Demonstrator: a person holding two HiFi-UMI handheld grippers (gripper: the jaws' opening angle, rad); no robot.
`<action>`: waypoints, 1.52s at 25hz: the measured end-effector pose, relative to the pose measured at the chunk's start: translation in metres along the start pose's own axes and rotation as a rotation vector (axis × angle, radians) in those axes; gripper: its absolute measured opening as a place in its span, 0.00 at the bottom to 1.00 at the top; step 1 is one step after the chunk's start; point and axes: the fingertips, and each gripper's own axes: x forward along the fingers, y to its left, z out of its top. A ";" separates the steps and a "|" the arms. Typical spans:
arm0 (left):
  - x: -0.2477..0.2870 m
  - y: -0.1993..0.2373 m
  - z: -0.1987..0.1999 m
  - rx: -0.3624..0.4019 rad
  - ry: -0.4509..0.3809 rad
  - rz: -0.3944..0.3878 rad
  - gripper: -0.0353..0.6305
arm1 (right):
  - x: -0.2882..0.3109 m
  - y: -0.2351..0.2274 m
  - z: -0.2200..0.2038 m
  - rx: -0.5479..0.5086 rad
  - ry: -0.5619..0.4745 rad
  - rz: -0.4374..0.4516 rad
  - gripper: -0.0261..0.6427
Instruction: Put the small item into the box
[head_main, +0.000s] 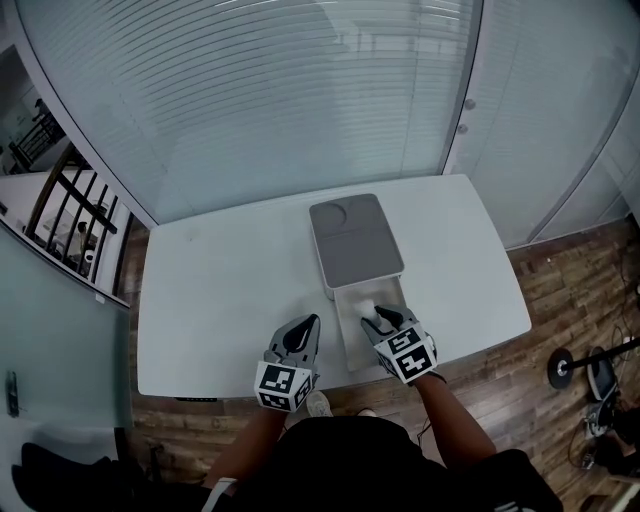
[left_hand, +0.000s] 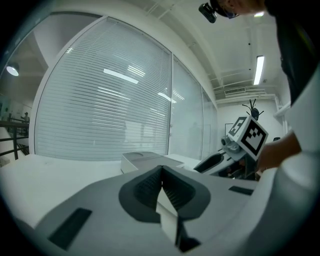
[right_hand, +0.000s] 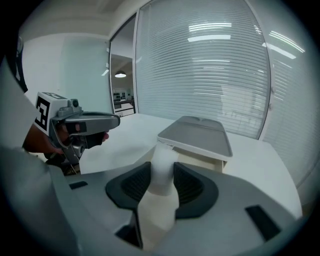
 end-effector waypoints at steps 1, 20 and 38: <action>0.001 0.001 0.001 0.000 -0.004 -0.003 0.07 | 0.004 -0.002 -0.001 -0.007 0.018 -0.002 0.26; -0.015 0.044 0.010 0.016 -0.020 0.031 0.07 | 0.063 -0.005 -0.016 -0.055 0.254 -0.028 0.26; -0.017 0.043 0.002 -0.022 -0.009 0.030 0.07 | 0.060 -0.002 -0.012 -0.064 0.257 -0.016 0.38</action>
